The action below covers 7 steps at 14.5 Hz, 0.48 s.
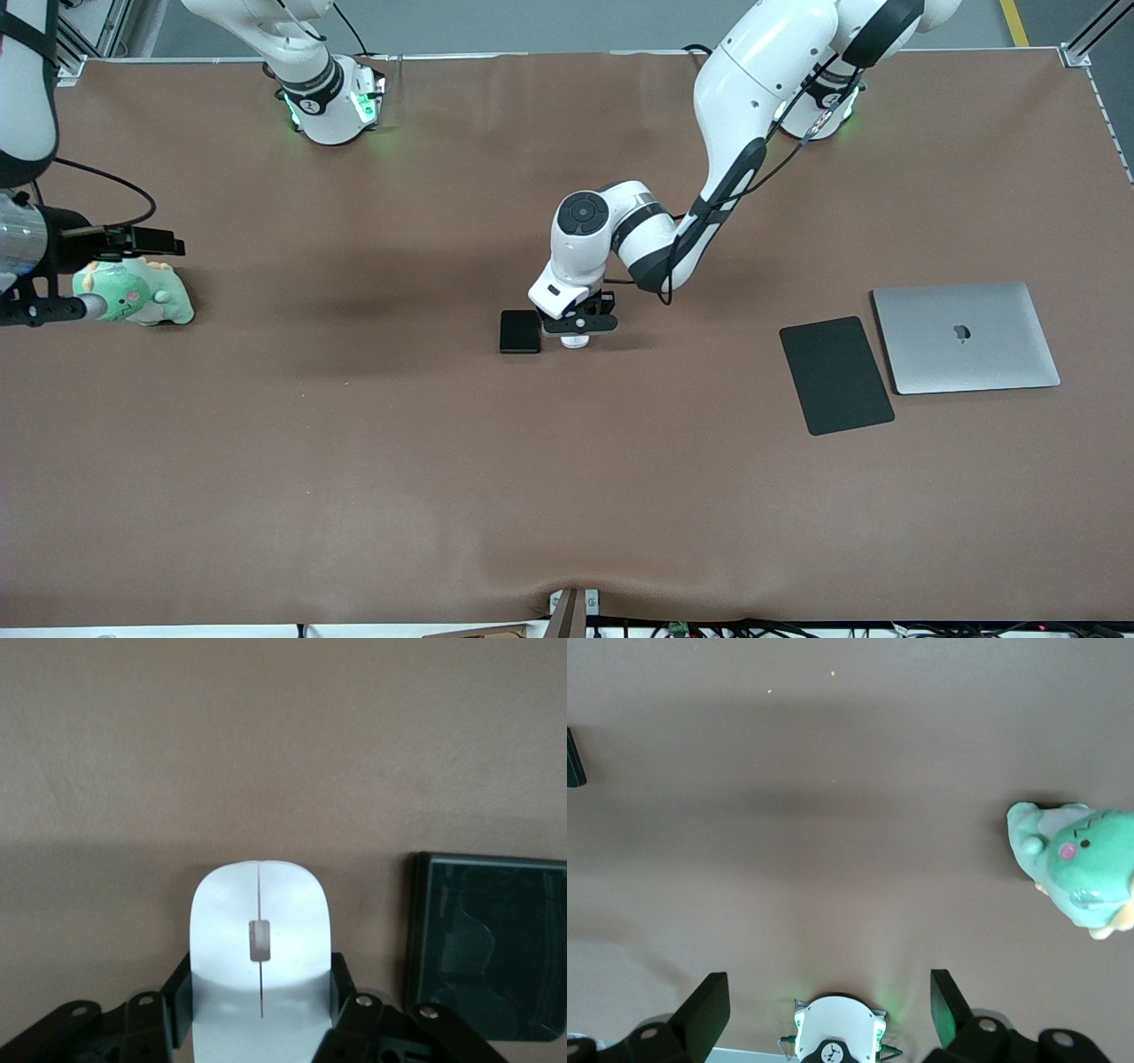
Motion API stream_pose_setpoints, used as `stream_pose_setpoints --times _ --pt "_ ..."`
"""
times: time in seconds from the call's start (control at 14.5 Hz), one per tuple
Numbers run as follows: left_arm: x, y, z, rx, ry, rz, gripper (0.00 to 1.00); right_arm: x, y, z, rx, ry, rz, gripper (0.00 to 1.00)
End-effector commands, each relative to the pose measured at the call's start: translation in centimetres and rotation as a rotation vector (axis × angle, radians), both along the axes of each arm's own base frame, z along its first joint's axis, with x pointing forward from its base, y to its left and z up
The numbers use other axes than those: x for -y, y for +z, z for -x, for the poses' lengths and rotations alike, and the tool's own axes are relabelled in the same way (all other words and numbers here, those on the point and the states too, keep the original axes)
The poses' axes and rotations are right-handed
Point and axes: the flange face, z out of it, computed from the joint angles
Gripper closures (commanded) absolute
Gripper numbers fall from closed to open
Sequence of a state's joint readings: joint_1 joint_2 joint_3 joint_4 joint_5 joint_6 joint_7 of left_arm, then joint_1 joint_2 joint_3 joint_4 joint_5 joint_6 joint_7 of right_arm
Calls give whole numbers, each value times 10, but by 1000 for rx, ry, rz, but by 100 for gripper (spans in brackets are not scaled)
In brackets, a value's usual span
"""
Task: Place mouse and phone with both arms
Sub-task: 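Carry the mouse onto the black pad while the right gripper reaches the phone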
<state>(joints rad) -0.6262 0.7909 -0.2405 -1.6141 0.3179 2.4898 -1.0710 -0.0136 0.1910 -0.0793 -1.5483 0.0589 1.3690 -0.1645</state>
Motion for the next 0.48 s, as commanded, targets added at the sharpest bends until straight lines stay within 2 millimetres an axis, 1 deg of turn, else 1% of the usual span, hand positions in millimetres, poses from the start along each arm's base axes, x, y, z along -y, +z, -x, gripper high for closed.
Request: stream_pose_setpoints --times 0.0,0.07,0.14,0.21,0.28,0.35,0.41 --pt "-31 19 -38 48 -14 -5 98 -11 -3 -3 16 6 -19 0" --pt "-47 29 -47 54 -8 -11 98 -14 -4 -4 17 -1 -25 0" --pt "-62 47 -53 65 -2 -21 98 -17 -6 -5 17 -8 -27 0" --pt "-91 61 -69 71 12 -38 98 -26 -10 -5 14 -5 -28 0" --pt "-119 79 -91 92 17 -36 99 -35 -14 -5 13 -3 -27 0" --pt "-143 93 -106 102 12 -48 100 -45 -18 -5 10 -8 -20 0" --pt "-167 102 -114 92 17 -78 100 -54 -19 -6 16 -15 -14 0"
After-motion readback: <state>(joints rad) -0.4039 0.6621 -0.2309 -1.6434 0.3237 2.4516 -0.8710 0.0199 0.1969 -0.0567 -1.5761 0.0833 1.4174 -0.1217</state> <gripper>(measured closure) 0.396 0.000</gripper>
